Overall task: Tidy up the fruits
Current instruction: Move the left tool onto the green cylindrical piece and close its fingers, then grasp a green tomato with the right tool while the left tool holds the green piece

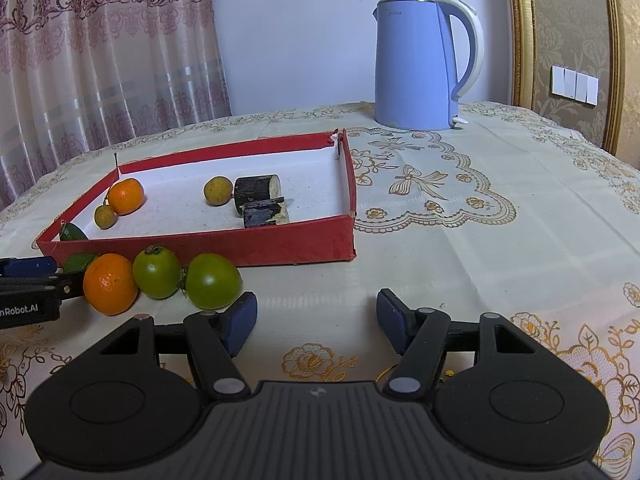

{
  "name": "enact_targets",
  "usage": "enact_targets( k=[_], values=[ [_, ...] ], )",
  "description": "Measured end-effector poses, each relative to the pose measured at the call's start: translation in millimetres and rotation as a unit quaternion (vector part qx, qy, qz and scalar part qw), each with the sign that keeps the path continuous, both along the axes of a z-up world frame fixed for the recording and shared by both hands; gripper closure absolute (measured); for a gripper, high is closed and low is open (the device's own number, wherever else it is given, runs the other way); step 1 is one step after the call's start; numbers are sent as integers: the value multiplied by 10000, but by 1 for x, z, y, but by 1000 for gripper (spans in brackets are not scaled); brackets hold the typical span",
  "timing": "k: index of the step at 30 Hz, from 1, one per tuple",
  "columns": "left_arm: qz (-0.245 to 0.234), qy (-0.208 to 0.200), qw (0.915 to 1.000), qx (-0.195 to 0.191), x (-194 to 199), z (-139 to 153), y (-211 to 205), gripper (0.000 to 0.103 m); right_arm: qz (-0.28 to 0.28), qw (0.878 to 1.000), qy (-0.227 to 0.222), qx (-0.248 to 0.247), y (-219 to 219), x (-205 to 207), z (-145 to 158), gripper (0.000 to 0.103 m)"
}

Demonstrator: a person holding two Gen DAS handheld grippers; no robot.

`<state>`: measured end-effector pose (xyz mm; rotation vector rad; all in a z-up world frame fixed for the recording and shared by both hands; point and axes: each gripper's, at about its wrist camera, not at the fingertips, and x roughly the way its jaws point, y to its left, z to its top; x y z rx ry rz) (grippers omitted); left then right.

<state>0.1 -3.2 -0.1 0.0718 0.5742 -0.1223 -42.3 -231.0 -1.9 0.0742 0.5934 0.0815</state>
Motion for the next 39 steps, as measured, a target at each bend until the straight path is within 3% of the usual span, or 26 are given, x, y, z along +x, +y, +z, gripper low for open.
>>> enact_targets(
  k=[3,5,7,14,25,30,39],
  values=[
    [15,68,10000,-41,4,-1,-1,36,0,10000,2,-10,0,0,0,38],
    [-6,106,9999,-98,6,-2,-1,42,0,10000,2,-9,0,0,0,38],
    [-74,163,9996,-196,6,-2,-2,54,0,10000,2,-6,0,0,0,38],
    [-276,132,9992,-257,4,-1,-9,76,0,10000,5,-26,0,0,0,38],
    [-185,11,9995,-246,-8,3,-4,76,-4,10000,0,-42,1,0,0,38],
    [116,-56,9997,-215,-16,4,13,76,5,9998,-146,-145,3,-5,0,37],
    [320,37,9989,-341,-12,2,32,76,466,9967,-360,-551,38,-16,6,37]
  ],
)
